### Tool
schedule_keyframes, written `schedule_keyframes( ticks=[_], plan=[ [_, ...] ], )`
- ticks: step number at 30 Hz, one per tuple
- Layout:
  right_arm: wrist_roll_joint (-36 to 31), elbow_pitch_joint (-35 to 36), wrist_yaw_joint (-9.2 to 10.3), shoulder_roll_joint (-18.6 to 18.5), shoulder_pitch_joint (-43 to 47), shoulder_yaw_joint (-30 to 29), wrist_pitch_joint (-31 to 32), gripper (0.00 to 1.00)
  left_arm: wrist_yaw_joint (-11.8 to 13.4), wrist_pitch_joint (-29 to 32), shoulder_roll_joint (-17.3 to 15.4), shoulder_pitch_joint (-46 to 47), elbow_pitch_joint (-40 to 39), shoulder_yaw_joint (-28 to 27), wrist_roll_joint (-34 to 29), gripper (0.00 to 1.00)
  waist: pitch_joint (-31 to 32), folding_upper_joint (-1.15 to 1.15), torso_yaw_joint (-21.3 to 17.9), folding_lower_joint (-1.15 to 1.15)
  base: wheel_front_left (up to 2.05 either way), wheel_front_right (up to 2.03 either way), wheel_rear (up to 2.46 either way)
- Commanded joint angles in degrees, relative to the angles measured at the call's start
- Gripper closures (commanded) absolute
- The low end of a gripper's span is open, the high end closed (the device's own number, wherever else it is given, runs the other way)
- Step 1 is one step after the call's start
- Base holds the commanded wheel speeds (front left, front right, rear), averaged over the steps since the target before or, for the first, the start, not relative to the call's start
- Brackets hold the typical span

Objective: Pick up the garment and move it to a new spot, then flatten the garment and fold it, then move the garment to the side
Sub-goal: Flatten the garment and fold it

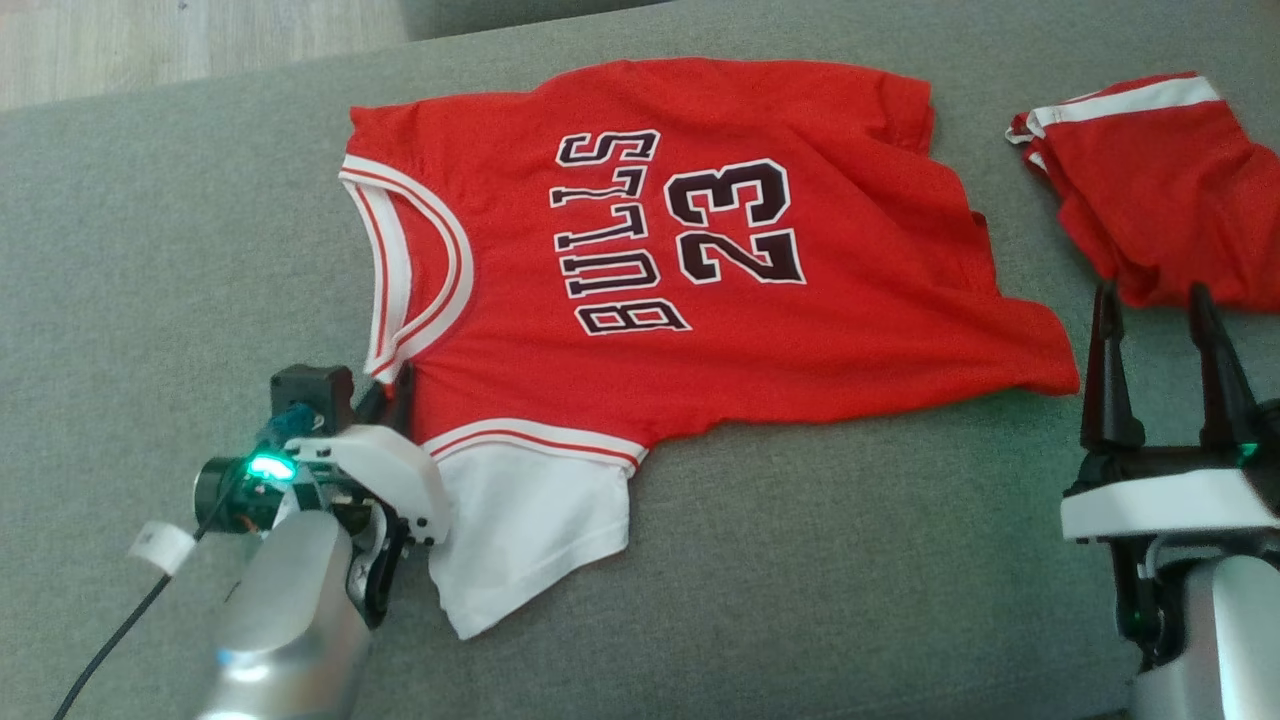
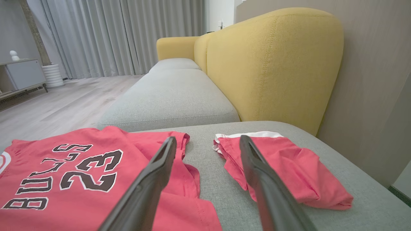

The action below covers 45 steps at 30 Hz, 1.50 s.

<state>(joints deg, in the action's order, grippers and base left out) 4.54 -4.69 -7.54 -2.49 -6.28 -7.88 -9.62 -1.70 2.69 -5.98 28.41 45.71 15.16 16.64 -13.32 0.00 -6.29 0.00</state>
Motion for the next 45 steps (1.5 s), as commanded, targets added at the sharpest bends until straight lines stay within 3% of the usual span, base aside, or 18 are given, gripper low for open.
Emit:
schedule_keyframes(
  ticks=[1,11,23,24,25,26,32,37,45],
  plan=[
    [-0.01,1.61,0.05,-0.39,-1.99,1.22,-0.62,0.0,-0.06,0.45,-1.29,-0.41,1.49,-0.67,0.21,1.0,-0.01,0.0,0.03,0.0,0.0,0.0,0.0],
    [-0.35,1.24,0.05,-0.39,-2.91,1.84,-0.79,0.0,-1.66,-5.03,-4.81,7.84,1.55,-0.01,-1.17,1.0,-0.68,0.0,-0.45,0.0,0.0,0.0,0.0],
    [-0.1,0.65,0.05,-0.39,-4.3,3.58,-1.47,0.0,-3.61,-4.12,-10.17,21.78,6.29,1.99,-3.61,1.0,-2.57,0.0,-2.44,0.0,0.0,0.0,0.0],
    [-0.06,0.51,0.05,-0.39,-4.4,3.73,-1.58,0.0,-3.82,-3.7,-10.36,22.48,7.22,2.27,-3.66,0.92,-2.65,0.0,-2.57,0.0,0.0,0.0,0.0],
    [0.0,0.33,0.05,-0.39,-4.49,3.89,-1.7,0.0,-3.95,-3.21,-10.41,23.01,8.15,2.57,-3.73,0.27,-2.66,0.0,-2.67,0.0,0.0,0.0,0.0],
    [0.04,0.14,0.05,-0.39,-4.56,4.04,-1.82,0.0,-4.12,-2.89,-10.41,23.39,8.95,2.89,-3.74,0.0,-2.62,0.0,-2.73,0.0,0.0,0.0,0.0],
    [0.36,-0.51,0.05,-0.39,-4.71,4.57,-2.47,0.0,-4.24,-6.24,-9.77,23.21,11.24,2.97,-2.87,0.0,-1.67,0.0,-1.59,0.0,0.0,0.0,0.0],
    [0.06,-0.77,0.05,-0.39,-4.28,4.18,-2.67,0.0,-3.52,-12.49,-9.04,21.27,10.23,1.95,-1.48,0.0,0.18,0.0,0.59,0.0,0.0,0.0,0.0],
    [0.57,-2.04,0.05,-0.39,-2.19,3.67,-3.57,0.0,-1.37,-17.55,-6.63,12.19,-2.06,-1.13,1.33,0.0,4.67,0.0,4.93,0.0,0.0,0.0,0.0]
  ],
)
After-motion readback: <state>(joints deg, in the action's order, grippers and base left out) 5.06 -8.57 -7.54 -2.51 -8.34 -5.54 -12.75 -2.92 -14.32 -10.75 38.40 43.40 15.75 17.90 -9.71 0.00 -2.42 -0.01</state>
